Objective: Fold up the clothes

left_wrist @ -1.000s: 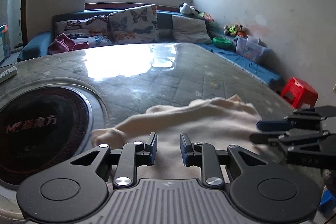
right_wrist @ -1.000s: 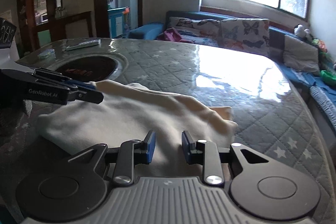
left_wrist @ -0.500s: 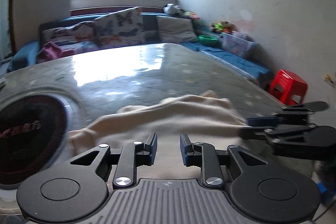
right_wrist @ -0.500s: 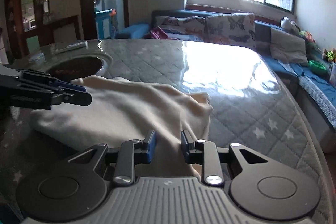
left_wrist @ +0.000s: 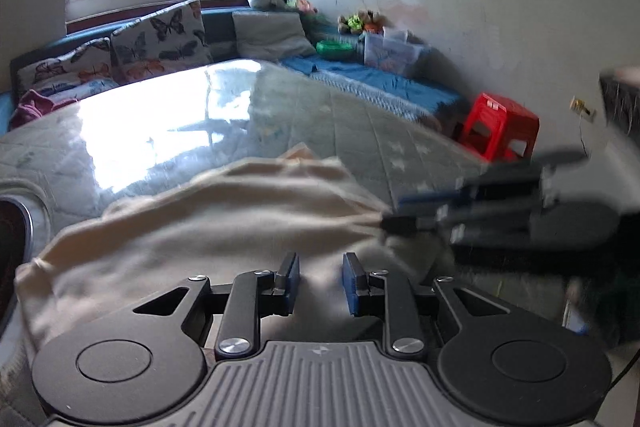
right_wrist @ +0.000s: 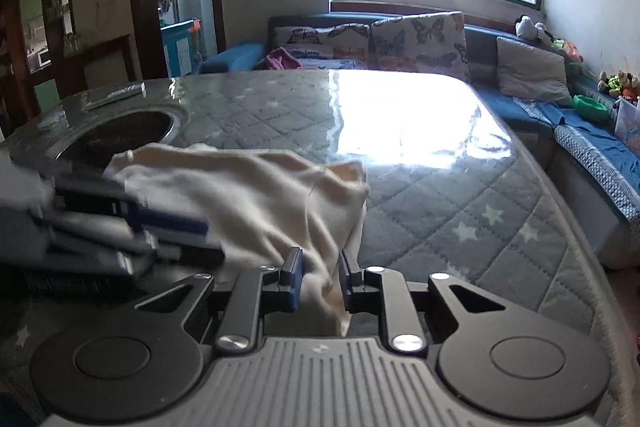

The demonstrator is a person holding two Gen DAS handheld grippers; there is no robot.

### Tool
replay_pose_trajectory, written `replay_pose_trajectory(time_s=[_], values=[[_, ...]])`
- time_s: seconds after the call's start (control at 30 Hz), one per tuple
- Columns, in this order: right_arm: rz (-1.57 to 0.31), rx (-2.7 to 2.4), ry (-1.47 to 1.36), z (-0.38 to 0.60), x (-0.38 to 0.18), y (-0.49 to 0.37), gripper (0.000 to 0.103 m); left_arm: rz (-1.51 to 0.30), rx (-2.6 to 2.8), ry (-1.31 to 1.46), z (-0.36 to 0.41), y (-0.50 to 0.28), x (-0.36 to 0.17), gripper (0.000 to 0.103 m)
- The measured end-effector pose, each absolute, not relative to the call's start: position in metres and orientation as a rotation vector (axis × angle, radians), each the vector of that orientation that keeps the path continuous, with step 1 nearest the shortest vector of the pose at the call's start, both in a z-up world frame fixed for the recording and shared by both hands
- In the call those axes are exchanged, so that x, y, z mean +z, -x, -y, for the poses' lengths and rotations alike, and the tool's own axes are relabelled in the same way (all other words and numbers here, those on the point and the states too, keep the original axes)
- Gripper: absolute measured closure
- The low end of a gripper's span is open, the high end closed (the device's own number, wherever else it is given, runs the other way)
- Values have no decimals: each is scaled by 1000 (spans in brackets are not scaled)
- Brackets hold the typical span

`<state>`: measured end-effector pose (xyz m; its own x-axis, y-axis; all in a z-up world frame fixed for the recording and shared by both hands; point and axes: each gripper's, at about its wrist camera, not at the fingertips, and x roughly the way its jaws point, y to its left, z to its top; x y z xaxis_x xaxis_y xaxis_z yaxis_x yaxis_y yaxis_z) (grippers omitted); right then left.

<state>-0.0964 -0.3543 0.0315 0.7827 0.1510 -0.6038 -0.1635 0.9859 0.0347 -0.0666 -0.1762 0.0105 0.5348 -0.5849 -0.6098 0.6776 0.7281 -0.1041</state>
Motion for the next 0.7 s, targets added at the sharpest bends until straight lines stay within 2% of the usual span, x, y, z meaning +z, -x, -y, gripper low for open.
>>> replay_pose_trajectory(time_s=[0.13,0.37,0.7], values=[[-617,224,42,350,42,91,85,-661,-764,-158,175,68,10,77],[-676,304,158,331,27,63,85,-662,-768,-154,174,68,9,77],[-664,304,139,329,32,36,85,-661,-778,-145,171,67,7,76]])
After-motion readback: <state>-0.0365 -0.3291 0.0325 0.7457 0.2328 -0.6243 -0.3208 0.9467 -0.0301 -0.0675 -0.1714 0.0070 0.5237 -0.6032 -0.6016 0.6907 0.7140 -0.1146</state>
